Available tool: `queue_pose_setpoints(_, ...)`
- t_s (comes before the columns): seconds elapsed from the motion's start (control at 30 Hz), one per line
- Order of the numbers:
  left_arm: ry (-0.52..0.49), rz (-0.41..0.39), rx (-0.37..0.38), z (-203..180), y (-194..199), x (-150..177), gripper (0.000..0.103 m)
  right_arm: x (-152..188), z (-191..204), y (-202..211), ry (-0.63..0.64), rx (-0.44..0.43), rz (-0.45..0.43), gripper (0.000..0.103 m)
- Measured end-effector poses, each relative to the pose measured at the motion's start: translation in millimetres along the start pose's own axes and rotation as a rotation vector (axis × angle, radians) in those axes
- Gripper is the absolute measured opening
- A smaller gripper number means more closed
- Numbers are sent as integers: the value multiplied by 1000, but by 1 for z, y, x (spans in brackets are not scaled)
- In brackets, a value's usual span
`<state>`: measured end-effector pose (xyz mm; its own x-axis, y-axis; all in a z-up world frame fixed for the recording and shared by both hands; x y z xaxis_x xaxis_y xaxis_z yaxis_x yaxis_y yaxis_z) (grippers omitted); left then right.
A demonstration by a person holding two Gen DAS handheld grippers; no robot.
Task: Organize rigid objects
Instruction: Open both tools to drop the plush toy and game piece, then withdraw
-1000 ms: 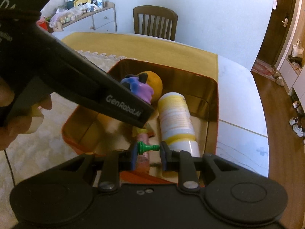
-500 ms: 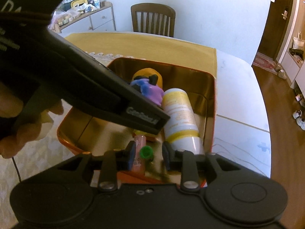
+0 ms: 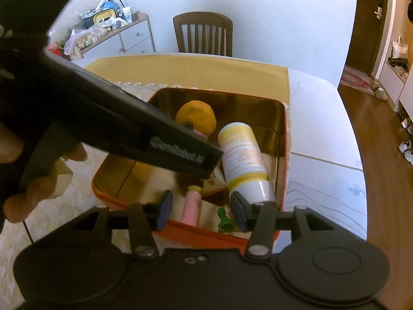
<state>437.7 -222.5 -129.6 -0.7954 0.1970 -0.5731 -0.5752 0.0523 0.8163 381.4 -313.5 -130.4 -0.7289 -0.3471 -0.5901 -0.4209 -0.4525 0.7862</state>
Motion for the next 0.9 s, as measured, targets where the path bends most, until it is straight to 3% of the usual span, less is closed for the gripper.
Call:
queue_pose_setpoints(0.47, 26, -82, -18, 13, 50, 17, 69, -4, 9, 25, 5, -18, -52, 64)
queue_pose_setpoints(0.67, 33, -135, -29, 23, 77, 30, 72, -7, 25, 38, 21, -28, -90, 75)
queue_pose_setpoints(0.77, 41, -163, -38, 32, 92, 38, 80, -9, 35, 42, 11, -35, -106, 81)
queue_pose_setpoints(0.9, 32, -191, -25, 43, 107, 51, 80, -8, 52, 46, 5, -35, -125, 87)
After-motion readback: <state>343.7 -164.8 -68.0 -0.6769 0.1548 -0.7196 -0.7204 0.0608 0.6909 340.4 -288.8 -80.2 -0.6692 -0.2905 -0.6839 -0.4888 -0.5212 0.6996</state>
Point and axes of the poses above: each gripper's, at about its wrist camera, not at the fingertips, and y roughly against the way its jaws point, z to its left, x to its underside, the point moved 6 cm from there along -y, roughly the way its jaws point, and after that the axes turned 10 degrees about -y, right-handed, at the moved point
